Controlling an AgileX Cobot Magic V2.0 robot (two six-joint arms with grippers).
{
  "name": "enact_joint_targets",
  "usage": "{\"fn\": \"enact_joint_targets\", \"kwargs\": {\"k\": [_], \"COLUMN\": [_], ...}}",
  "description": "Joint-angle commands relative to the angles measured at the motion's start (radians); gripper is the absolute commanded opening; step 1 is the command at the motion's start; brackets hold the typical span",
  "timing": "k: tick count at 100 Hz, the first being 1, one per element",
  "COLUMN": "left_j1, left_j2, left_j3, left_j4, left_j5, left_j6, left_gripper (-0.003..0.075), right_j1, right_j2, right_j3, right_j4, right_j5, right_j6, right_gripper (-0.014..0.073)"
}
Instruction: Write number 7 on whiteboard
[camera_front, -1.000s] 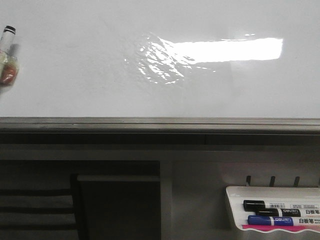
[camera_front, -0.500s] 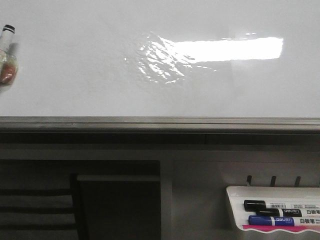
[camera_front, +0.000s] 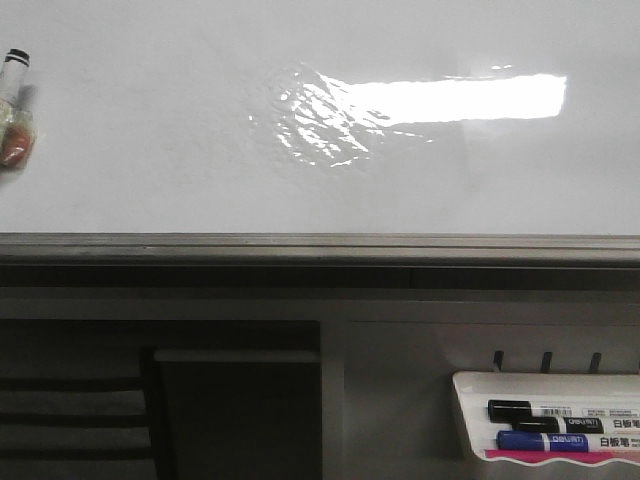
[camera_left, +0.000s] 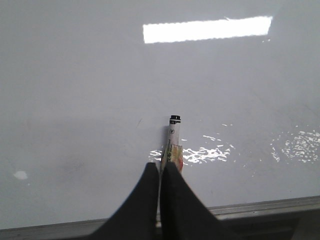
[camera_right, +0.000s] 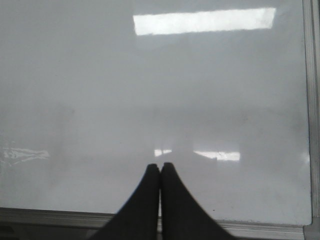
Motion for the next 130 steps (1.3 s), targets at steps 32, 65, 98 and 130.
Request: {"fn": "enact_joint_targets", "kwargs": {"k": [32,65,98,130], "left_j1": [0.002,0.002,0.002,0.002], "left_j2": [0.11,0.11,0.11,0.11], "left_j3": [-0.051,-0.051,-0.051,-0.051], "left_j4": [-0.004,-0.004,0.0,0.0], "left_j5": [-0.055,-0.055,-0.065,-0.09], "left_j6": [0.0,0.0,0.0,0.0], "left_gripper": [-0.002,-0.002,0.0434,0.0581], "right_j1": [-0.004,-0.004,-0.004,-0.004], "right_j2": [0.092,0.092,0.092,0.092], "right_j3": [-0.048,-0.048,-0.048,-0.048], "right_j4": [-0.008,-0.008,-0.015,-0.015], "right_j5": [-0.067,-0.054,-0.095,-0.088], "right_j6": [-0.01,-0.01,-0.01,-0.01], "right_gripper": [-0.0071,-0.0071,0.0343,0.0471]}}
